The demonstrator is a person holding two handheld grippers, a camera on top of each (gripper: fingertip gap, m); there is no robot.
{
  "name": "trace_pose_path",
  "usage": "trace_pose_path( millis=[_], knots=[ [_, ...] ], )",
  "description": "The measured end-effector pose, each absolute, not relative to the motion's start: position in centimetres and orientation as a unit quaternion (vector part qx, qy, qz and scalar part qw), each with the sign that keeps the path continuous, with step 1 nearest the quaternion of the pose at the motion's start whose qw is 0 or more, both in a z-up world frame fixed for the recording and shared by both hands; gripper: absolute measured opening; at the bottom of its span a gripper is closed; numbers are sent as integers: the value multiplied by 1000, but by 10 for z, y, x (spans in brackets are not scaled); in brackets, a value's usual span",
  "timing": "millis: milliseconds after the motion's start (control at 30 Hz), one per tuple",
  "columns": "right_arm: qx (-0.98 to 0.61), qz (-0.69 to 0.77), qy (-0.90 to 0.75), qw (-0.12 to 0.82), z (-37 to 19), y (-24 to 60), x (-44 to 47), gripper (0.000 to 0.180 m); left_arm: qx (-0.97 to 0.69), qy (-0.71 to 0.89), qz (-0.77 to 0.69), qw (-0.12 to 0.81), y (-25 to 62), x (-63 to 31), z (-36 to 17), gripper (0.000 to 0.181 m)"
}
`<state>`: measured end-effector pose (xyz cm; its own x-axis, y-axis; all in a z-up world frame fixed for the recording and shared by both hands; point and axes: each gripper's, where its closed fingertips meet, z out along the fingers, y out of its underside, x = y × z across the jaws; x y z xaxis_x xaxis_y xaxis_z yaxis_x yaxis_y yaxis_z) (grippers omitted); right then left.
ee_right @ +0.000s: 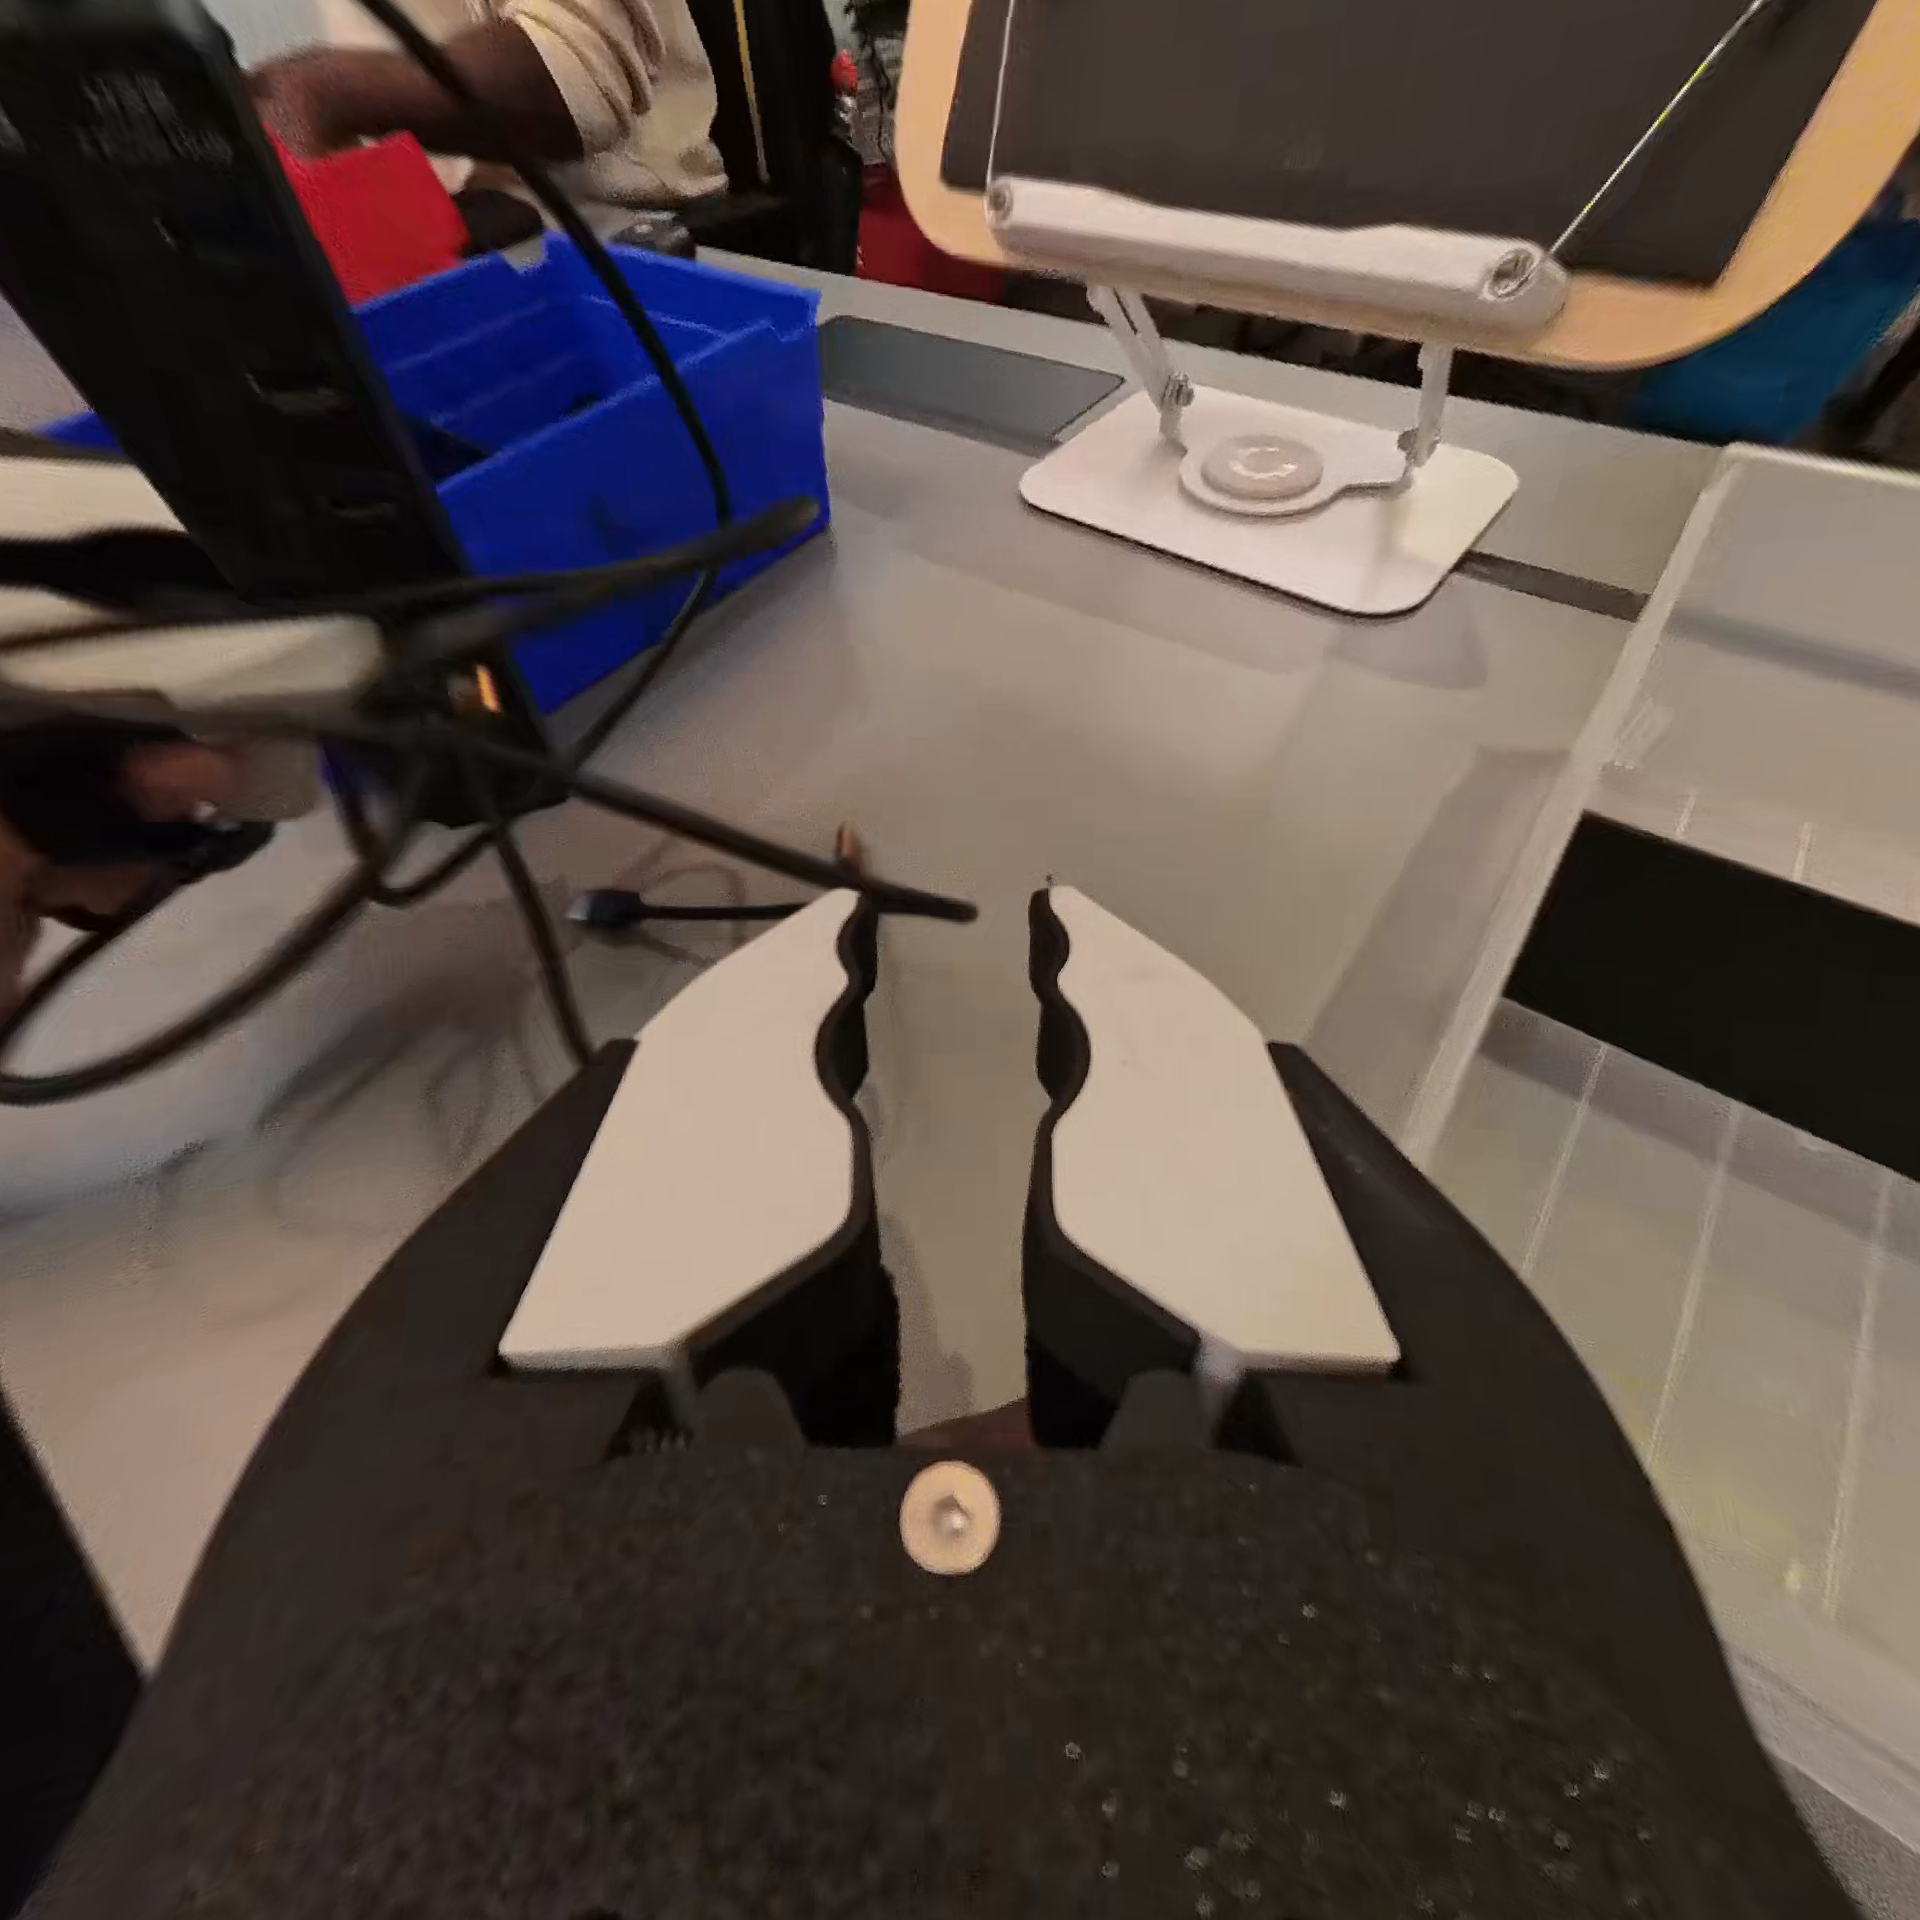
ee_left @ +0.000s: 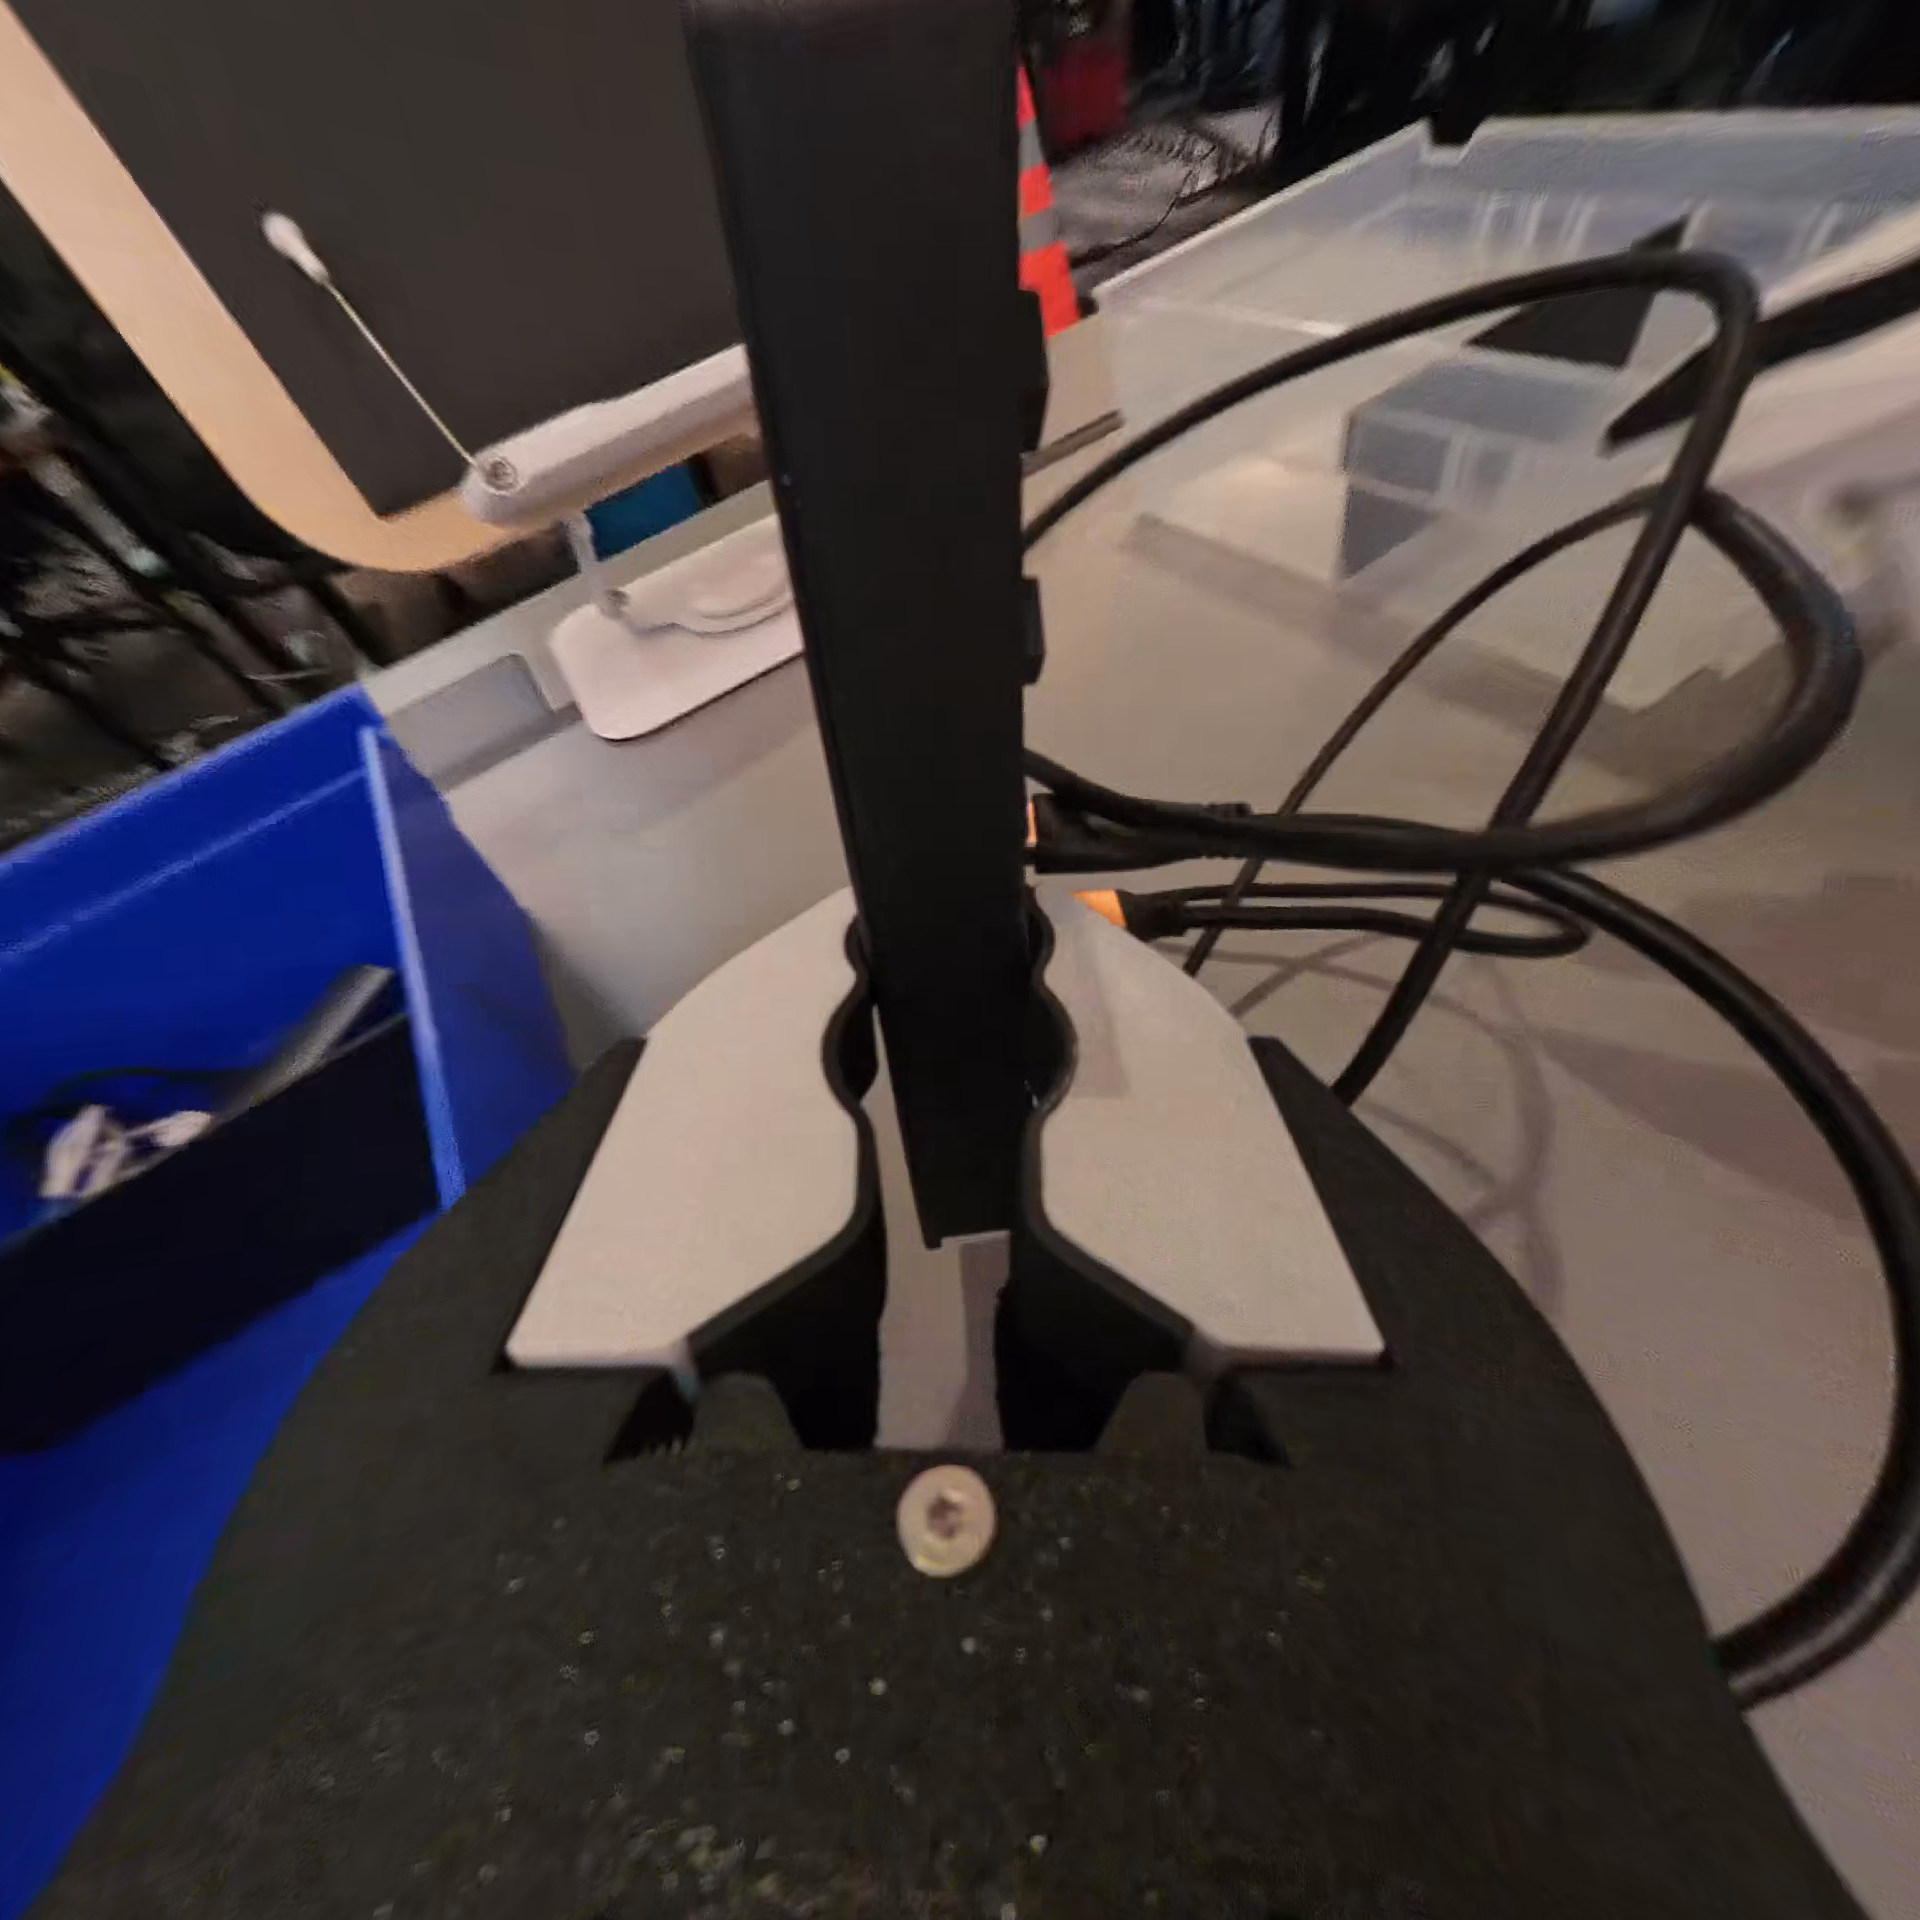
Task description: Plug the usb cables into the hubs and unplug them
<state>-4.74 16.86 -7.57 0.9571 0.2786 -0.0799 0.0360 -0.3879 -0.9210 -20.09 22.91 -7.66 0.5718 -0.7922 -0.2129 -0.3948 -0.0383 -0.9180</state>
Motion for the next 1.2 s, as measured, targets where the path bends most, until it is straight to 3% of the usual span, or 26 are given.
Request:
trace_pose_path(
  millis=[100,167,233,333,367,400,433,500,767,833,900,967,1033,1200],
  knots=[
    [-804,86,-118,576,-41,162,-48,32,-717,418,-173,530,235,-203,-86,24],
    [-776,73,-227,583,-25,148,-84,32,-727,417,-194,511,233,-201,-92,24],
    [-767,42,-346,538,-43,134,-122,37,-728,417,-220,497,229,-195,-94,24],
    [-734,-59,-399,547,-67,141,-134,37,-724,428,-240,485,221,-188,-94,24],
    [-736,-85,-400,539,-77,146,-129,35,-718,437,-239,486,218,-187,-93,24],
    [-740,-114,-396,531,-81,150,-121,14,-714,449,-231,485,216,-186,-94,24],
    [-736,-126,-395,535,-79,151,-115,5,-711,460,-222,483,214,-186,-96,24],
    [-742,-88,-369,553,-63,149,-108,3,-709,462,-223,484,213,-187,-97,24],
    [-752,-75,-71,651,13,162,6,3,-710,452,-269,469,211,-189,-99,24],
    [-787,-64,-124,601,-11,167,-12,3,-710,436,-300,464,209,-188,-94,24],
    [-872,-58,-167,457,-77,170,-29,4,-704,424,-325,468,207,-188,-87,24],
    [-905,-58,-185,378,-122,170,-36,20,-702,420,-327,473,207,-189,-83,24],
    [-900,-11,-189,393,-122,168,-49,22,-708,419,-312,475,210,-192,-86,24],
    [-827,123,-183,517,-40,159,-63,33,-736,390,-312,457,221,-201,-98,24]
  ],
)
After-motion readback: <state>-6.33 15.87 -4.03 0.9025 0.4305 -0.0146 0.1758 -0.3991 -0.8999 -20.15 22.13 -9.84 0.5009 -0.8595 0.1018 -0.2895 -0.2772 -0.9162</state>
